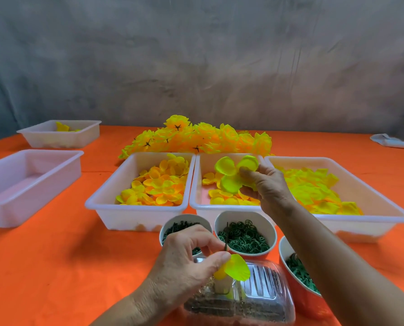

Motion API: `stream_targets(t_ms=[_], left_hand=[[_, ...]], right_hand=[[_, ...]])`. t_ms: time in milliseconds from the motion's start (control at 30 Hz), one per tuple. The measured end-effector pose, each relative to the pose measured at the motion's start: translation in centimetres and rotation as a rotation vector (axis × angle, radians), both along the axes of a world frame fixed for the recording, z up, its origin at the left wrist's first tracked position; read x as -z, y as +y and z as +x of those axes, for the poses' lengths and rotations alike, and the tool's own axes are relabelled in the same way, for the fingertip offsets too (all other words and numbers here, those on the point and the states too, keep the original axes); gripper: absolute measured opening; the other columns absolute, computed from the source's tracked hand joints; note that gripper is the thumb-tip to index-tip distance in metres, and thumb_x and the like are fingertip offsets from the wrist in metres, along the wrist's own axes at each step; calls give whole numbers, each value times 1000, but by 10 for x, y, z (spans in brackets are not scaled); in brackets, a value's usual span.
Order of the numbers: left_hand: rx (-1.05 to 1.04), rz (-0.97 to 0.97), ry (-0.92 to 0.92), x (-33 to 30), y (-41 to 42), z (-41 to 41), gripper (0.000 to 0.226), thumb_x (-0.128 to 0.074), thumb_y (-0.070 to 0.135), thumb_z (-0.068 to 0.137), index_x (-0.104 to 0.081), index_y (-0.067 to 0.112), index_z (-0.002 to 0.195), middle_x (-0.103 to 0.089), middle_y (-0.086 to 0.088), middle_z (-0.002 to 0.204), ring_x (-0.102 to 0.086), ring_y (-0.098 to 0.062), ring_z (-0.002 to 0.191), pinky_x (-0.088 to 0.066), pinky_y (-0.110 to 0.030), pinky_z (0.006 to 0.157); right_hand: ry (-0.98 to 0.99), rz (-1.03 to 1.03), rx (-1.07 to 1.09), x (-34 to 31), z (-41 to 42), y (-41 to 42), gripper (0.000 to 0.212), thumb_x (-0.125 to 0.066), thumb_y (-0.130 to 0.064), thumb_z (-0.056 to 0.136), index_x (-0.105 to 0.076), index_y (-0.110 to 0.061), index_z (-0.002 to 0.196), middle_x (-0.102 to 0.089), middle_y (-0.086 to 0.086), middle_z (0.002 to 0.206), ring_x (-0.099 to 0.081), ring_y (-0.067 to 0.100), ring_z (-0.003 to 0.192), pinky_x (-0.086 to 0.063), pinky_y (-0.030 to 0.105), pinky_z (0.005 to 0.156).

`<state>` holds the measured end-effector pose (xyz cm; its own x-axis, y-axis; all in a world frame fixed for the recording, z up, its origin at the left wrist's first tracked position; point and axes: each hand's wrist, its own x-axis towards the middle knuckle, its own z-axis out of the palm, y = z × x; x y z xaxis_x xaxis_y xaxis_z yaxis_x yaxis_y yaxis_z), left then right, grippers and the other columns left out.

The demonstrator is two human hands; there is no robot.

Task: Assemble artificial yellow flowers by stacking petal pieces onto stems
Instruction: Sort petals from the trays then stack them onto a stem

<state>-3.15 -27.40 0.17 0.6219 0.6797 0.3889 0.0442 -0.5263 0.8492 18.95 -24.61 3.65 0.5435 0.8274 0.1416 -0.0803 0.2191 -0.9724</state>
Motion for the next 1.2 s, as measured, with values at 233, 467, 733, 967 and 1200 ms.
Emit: stream_targets(t_ms=[233, 467, 733, 967, 1200], left_hand=[[-50, -118, -78, -18, 10, -9, 34, -73, 55, 71, -76, 24, 85, -73, 9, 83, -67, -5, 80, -51, -18, 73], [-289, -126, -205, -65, 27, 13, 59, -70, 59, 52, -64, 25, 99, -69, 2, 86, -64, -8, 74, -48, -17, 60], [-126, -181, -290, -73, 31, 30, 24, -73, -8, 71, -65, 11, 83, -69, 9, 66, -61, 2, 56, -44, -9, 52], [-116, -66, -260, -64, 29, 23, 21, -77, -2, 69, -65, 15, 67, -66, 5, 63, -57, -6, 58, -47, -19, 58], [-143, -5, -215, -56, 24, 10, 23, -79, 5, 69, -68, 24, 63, -68, 5, 62, -58, -9, 58, -49, -30, 58]], right_hand=[[17, 10, -122, -19, -20, -36, 12, -65, -11, 84, -64, -16, 95, -69, -11, 66, -65, 8, 63, -48, 19, 45], [-182, 135, -125, -35, -42, -51, 7, -66, -11, 84, -63, -17, 84, -69, -9, 67, -64, 5, 59, -49, 20, 46], [-231, 294, -237, -38, -50, -59, 18, -71, -8, 68, -62, -4, 84, -68, -2, 65, -60, 7, 52, -46, 19, 47], [-266, 295, -230, -29, -52, -68, 17, -71, 5, 66, -63, 3, 81, -67, -4, 61, -59, 6, 52, -49, 19, 51], [-286, 275, -234, -17, -61, -81, 15, -74, -8, 63, -67, -4, 75, -70, 0, 64, -61, 9, 55, -49, 21, 54]])
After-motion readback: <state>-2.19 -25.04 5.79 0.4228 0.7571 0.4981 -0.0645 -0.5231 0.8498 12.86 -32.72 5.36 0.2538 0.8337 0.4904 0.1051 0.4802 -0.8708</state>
